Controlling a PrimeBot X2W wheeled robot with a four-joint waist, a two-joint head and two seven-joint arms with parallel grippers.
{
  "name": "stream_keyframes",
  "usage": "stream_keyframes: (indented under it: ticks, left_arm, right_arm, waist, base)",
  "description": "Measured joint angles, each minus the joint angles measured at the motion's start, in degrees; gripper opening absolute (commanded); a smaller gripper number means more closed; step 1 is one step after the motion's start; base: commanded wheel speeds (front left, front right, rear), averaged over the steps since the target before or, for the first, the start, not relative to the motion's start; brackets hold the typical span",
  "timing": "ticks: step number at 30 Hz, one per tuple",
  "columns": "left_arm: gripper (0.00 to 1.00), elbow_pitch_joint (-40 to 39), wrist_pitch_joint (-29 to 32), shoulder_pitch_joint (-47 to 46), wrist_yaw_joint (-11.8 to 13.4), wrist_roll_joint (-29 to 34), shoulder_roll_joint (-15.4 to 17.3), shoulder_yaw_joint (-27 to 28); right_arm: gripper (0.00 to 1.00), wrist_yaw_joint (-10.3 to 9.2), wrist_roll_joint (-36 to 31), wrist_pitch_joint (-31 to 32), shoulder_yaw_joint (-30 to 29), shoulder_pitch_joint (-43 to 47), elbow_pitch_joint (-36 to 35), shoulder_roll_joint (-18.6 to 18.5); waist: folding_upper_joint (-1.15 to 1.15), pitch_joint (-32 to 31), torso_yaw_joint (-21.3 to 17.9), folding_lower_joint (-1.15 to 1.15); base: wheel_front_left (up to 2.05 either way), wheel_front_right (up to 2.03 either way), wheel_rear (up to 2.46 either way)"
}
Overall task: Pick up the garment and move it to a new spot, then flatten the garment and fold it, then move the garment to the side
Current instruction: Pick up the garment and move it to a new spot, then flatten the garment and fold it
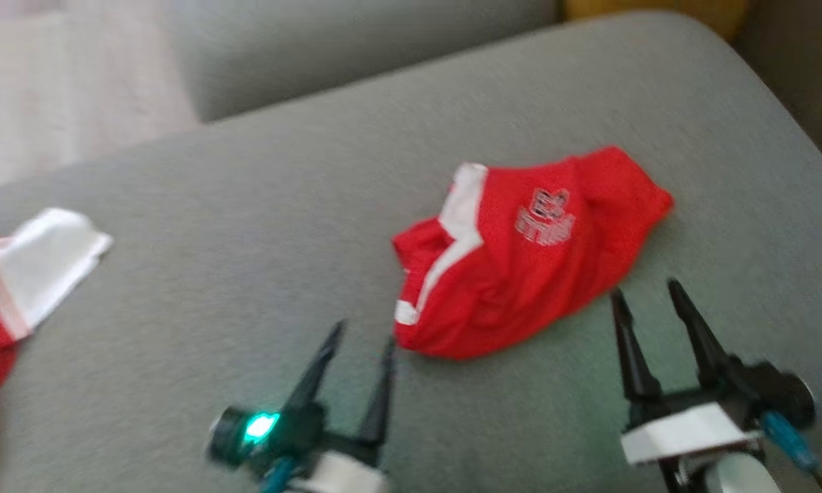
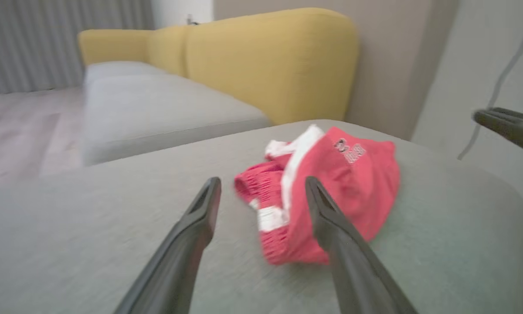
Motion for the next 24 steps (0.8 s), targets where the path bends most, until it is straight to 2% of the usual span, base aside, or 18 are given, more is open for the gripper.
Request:
stream_keyframes:
  ticks: [7, 12, 16, 24]
  left_arm:
    - [1.0, -4.2, 0.0, 10.7, 0.9, 0.0, 1.4, 11.5]
    - [1.0, -5.7, 0.0, 15.6, 1.6, 2.1, 1.1, 15.6]
    - [1.0, -7.0, 0.0, 17.3, 3.3, 3.1, 0.8, 18.1]
    - [1.0, -7.4, 0.0, 17.6, 3.9, 4.1, 0.1, 19.8]
  right_arm:
    - [1.0, 0.0, -1.4, 0.0, -2.1, 5.7, 0.8, 0.2]
    - [1.0, 0.0, -1.5, 0.0, -2.6, 8.9, 0.8, 0.2]
    - [1.0, 0.0, -1.5, 0.0, -2.1, 9.3, 0.1, 0.2]
    - [1.0, 0.0, -1.6, 0.0, 0.5, 9.3, -0.3, 0.2]
  waist:
    - [0.0, -6.5, 8.0, 0.0]
    - [0.0, -9.6, 11.5, -0.01]
    - [0.0, -10.6, 12.7, 0.0]
    - [0.0, -10.1, 12.2, 0.02]
  base:
    - [0.0, 0.0, 0.0]
    - [0.0, 0.0, 0.0]
    - [0.0, 0.0, 0.0]
    - [0.0, 0.0, 0.0]
